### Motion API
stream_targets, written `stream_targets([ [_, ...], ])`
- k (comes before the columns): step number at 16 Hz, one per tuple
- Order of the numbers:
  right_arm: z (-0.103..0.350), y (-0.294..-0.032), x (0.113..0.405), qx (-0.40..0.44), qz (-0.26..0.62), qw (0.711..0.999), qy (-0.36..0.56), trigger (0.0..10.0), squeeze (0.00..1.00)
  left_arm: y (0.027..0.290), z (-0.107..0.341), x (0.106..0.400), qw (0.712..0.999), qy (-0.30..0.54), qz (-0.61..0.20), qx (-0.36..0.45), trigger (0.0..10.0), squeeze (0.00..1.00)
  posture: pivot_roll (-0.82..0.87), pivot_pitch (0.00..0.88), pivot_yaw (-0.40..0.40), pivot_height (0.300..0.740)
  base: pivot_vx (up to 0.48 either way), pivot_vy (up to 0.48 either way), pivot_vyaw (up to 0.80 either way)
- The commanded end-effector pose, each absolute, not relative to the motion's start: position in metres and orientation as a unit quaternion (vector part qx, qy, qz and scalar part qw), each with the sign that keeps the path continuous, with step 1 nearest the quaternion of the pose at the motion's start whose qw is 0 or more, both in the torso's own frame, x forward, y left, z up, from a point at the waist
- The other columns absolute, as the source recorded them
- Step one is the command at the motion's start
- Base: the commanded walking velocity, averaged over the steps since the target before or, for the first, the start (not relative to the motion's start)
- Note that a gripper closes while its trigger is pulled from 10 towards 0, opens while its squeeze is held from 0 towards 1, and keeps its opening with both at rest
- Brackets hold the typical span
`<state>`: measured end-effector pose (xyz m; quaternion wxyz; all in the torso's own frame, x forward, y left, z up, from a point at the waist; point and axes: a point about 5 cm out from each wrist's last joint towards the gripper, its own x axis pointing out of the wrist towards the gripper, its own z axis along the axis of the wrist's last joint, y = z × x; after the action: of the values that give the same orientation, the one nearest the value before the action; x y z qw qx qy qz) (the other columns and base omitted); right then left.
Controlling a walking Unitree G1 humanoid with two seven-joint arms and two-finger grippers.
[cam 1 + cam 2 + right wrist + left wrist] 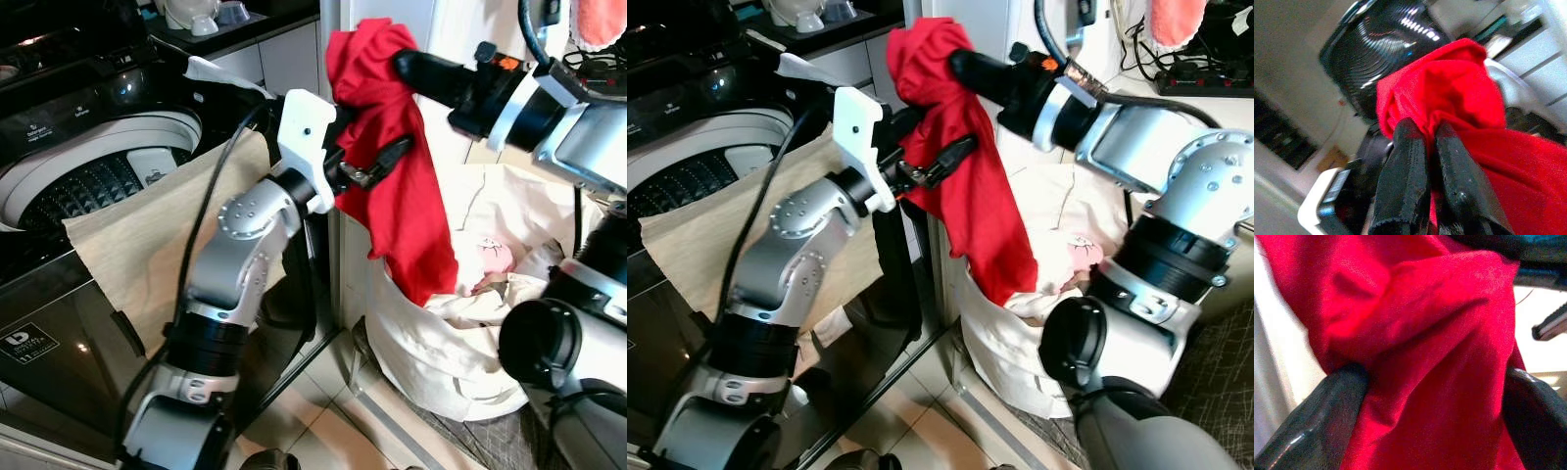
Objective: Clothes washing
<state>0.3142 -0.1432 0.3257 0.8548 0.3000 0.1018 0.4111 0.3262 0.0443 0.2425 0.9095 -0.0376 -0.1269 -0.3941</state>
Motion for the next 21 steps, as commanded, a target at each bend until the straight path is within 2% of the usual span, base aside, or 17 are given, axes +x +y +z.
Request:
stream_targets([
  [1, 0.337, -0.139, 0.308, 0.286, 0.429, 0.853, 0.084, 0.0, 0.00, 0.046, 0.246, 0.329, 0.910, -0.128, -0.392, -0.039, 10.0, 0.00, -0.08, 0.000, 0.079, 0.740, 0.000, 0.000, 0.00],
  [3, 0.337, -0.137, 0.305, 0.286, 0.438, 0.848, 0.087, 0.0, 0.00, 0.051, 0.242, 0.337, 0.928, -0.119, -0.354, -0.020, 9.8, 0.00, -0.08, 0.000, 0.081, 0.740, 0.000, 0.000, 0.00],
  [4, 0.338, -0.138, 0.303, 0.285, 0.438, 0.848, 0.086, 0.0, 0.00, 0.058, 0.242, 0.343, 0.940, -0.115, -0.320, -0.024, 0.0, 0.00, -0.08, 0.000, 0.082, 0.740, 0.000, 0.000, 0.00],
  [17, 0.332, -0.144, 0.305, 0.287, 0.396, 0.867, 0.094, 0.0, 0.00, 0.065, 0.250, 0.342, 0.931, -0.129, -0.332, -0.075, 0.0, 0.00, -0.07, 0.000, 0.085, 0.740, 0.000, 0.000, 0.00],
  [18, 0.332, -0.145, 0.305, 0.285, 0.394, 0.869, 0.093, 2.1, 0.00, 0.065, 0.250, 0.342, 0.931, -0.129, -0.334, -0.075, 0.0, 0.00, -0.07, 0.000, 0.085, 0.740, 0.000, 0.000, 0.00],
  [19, 0.332, -0.145, 0.305, 0.278, 0.386, 0.875, 0.094, 10.0, 0.00, 0.068, 0.251, 0.344, 0.932, -0.129, -0.330, -0.077, 0.0, 0.00, -0.07, 0.000, 0.085, 0.740, 0.000, 0.000, 0.00],
  [21, 0.329, -0.146, 0.306, 0.274, 0.379, 0.879, 0.096, 10.0, 0.00, 0.074, 0.253, 0.347, 0.938, -0.131, -0.310, -0.087, 0.0, 0.00, -0.07, 0.000, 0.079, 0.740, 0.000, 0.000, 0.00],
])
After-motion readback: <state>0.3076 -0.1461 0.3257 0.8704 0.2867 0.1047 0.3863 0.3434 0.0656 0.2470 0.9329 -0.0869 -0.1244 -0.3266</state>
